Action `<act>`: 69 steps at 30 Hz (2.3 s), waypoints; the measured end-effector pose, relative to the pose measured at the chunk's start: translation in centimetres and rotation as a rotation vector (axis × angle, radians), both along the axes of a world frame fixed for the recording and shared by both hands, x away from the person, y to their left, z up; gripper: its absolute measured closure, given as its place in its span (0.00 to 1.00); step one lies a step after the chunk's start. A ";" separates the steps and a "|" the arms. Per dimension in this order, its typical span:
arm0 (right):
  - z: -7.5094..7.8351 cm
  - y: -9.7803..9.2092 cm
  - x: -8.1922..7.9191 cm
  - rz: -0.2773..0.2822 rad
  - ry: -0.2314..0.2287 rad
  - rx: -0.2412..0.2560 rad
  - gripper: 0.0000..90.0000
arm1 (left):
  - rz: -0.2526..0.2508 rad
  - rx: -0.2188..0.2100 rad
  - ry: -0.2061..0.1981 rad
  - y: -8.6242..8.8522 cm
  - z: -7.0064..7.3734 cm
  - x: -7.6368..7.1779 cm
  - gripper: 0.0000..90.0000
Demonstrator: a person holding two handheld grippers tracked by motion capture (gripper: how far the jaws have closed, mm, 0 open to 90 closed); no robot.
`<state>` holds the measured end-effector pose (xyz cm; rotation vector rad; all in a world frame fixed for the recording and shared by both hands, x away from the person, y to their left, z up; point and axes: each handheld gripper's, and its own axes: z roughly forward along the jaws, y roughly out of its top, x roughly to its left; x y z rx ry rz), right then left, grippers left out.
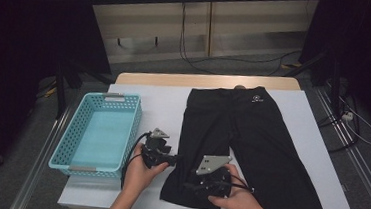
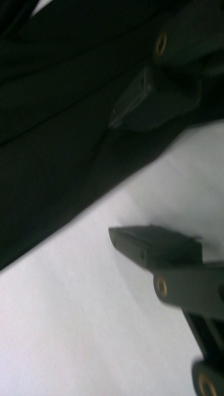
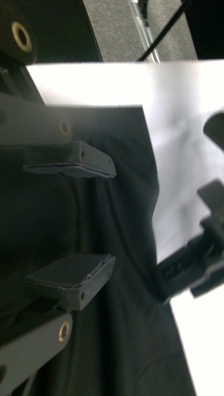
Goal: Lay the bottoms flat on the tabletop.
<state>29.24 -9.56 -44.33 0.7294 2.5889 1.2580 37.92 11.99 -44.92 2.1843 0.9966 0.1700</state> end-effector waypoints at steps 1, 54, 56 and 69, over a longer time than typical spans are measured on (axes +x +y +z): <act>-0.1 -0.2 0.2 -0.012 -0.002 -0.004 0.55 | -0.007 0.003 -0.001 0.0 0.0 0.0 0.61; -0.9 4.9 -2.2 0.215 0.024 -0.020 0.98 | 0.079 -0.086 -0.074 2.0 2.3 0.8 0.29; -0.8 4.7 -2.2 0.213 0.020 -0.013 0.98 | 0.072 -0.088 -0.068 2.0 2.3 0.7 0.28; -0.6 4.9 -2.3 0.180 0.015 0.016 0.80 | 0.049 -0.068 -0.032 1.4 1.4 0.4 0.26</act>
